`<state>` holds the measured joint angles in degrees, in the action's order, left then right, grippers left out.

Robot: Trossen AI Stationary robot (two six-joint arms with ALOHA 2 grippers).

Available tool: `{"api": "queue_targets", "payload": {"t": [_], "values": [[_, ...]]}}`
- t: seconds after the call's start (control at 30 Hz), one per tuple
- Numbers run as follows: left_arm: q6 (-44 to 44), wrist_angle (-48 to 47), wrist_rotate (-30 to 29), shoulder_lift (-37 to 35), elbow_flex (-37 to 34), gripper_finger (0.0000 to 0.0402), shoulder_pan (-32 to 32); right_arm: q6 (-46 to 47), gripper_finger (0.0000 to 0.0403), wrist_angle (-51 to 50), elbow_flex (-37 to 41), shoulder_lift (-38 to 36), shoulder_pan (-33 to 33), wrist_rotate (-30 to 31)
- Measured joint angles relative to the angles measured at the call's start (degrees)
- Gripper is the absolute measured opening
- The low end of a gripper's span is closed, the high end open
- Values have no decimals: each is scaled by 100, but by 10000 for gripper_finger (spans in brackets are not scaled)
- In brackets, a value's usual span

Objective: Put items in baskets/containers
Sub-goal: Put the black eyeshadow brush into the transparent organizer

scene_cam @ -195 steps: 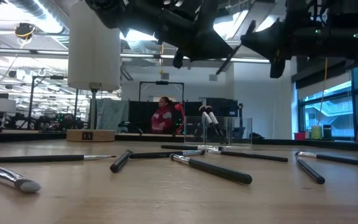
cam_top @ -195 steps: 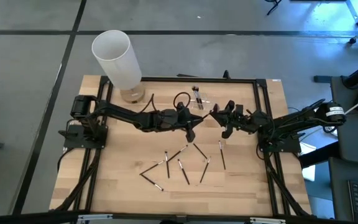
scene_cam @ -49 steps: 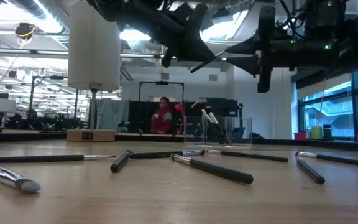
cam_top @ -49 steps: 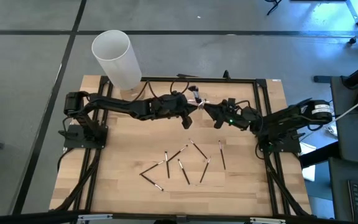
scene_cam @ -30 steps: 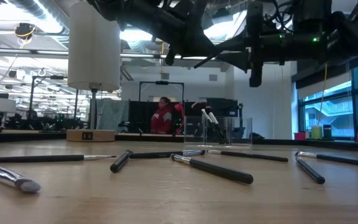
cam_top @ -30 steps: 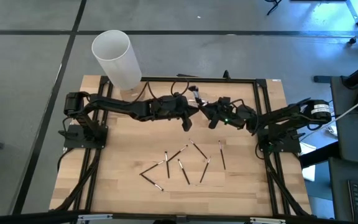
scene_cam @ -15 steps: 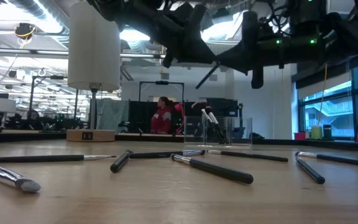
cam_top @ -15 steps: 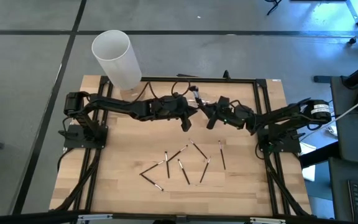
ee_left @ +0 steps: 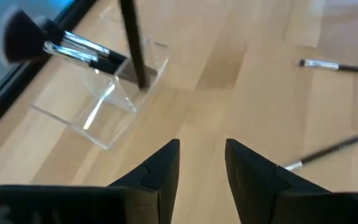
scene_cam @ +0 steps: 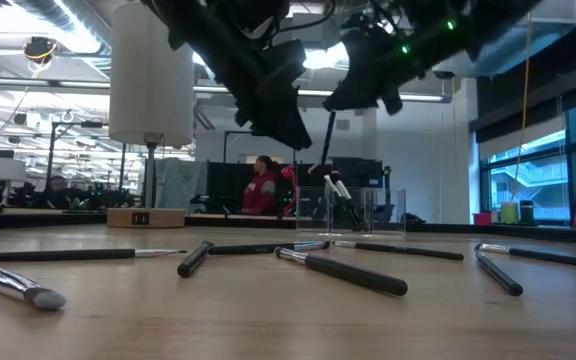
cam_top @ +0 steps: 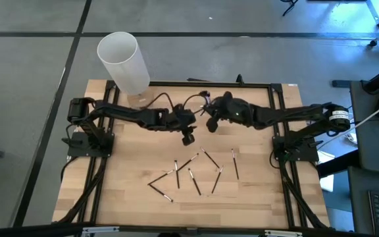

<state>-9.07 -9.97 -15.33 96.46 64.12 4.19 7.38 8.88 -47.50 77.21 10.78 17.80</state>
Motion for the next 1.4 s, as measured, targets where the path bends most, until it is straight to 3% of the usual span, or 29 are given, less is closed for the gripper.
{"api": "queue_targets", "payload": {"t": [0.13,0.27,0.43,0.63,1.0,1.23,1.4], "values": [[-5,-111,-21,-1,0,124,-141,-468,29,-1218,-703,0,132,424],[-28,-385,-258,-1,0,120,-303,-687,35,-2146,-1022,-7,328,457],[-261,-949,-764,-1,0,120,-485,-802,33,-2839,-1024,-4,834,-67],[-515,-1173,-1072,-2,0,122,-635,-937,37,-2713,-1024,0,1363,-809],[-686,-1170,-1069,-2,0,114,-685,-1224,38,-2565,-1024,761,1844,-1184],[-681,-1170,-1067,-2,0,114,-712,-1112,33,-2717,-1024,739,1909,-1420],[-682,-1168,-1071,-2,0,114,-711,-868,57,-3108,-1024,742,2077,-1552]]}}
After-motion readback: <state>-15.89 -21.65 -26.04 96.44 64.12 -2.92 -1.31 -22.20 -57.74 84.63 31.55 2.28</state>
